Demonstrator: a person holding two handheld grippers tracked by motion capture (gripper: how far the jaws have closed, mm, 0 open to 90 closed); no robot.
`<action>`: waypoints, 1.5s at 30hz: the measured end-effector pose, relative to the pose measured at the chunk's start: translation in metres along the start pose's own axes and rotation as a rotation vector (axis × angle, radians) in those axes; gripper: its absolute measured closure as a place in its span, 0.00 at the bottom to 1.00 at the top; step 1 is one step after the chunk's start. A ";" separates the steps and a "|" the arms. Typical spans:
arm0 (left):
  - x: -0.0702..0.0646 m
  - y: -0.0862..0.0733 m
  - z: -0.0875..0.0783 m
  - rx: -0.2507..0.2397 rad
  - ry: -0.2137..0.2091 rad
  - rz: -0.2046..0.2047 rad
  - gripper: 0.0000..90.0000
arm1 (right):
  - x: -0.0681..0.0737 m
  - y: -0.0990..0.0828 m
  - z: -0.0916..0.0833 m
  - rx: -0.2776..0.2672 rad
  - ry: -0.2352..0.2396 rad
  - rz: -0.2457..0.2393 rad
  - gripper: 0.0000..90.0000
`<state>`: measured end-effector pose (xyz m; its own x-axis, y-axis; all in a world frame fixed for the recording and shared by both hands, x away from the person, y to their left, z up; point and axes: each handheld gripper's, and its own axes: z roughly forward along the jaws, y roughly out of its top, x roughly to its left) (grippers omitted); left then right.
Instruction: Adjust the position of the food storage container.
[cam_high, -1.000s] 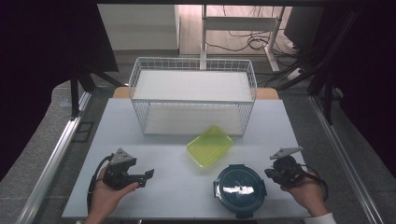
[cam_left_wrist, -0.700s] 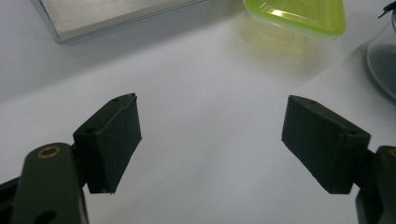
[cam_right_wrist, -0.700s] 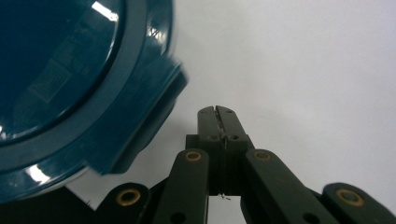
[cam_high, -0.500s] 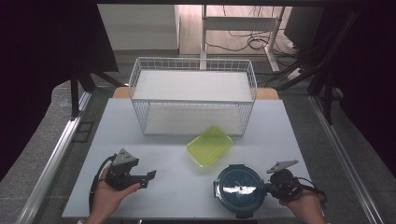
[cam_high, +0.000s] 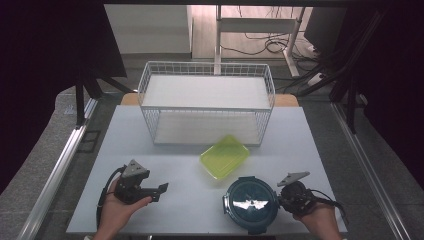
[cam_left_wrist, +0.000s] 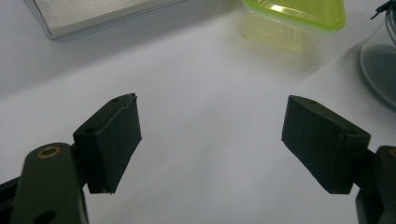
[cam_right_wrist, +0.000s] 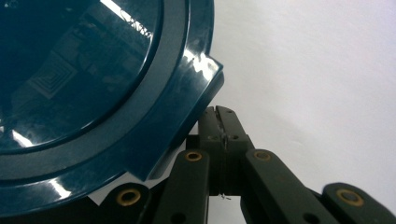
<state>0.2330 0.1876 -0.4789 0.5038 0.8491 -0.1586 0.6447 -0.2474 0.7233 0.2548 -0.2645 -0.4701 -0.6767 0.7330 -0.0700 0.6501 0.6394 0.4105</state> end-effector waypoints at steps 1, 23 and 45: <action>0.000 0.000 0.000 0.001 0.000 0.001 0.22 | 0.002 0.001 0.001 -0.002 0.003 -0.006 0.99; 0.000 -0.001 0.001 0.004 -0.002 0.001 0.22 | 0.034 0.016 0.006 -0.011 0.052 -0.075 0.99; 0.000 -0.001 0.002 -0.006 -0.016 -0.016 0.21 | 0.029 0.017 0.001 -0.091 0.055 -0.058 0.98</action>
<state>0.2336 0.1867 -0.4816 0.5029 0.8452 -0.1808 0.6493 -0.2313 0.7245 0.2467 -0.2319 -0.4664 -0.7318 0.6798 -0.0476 0.5767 0.6550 0.4883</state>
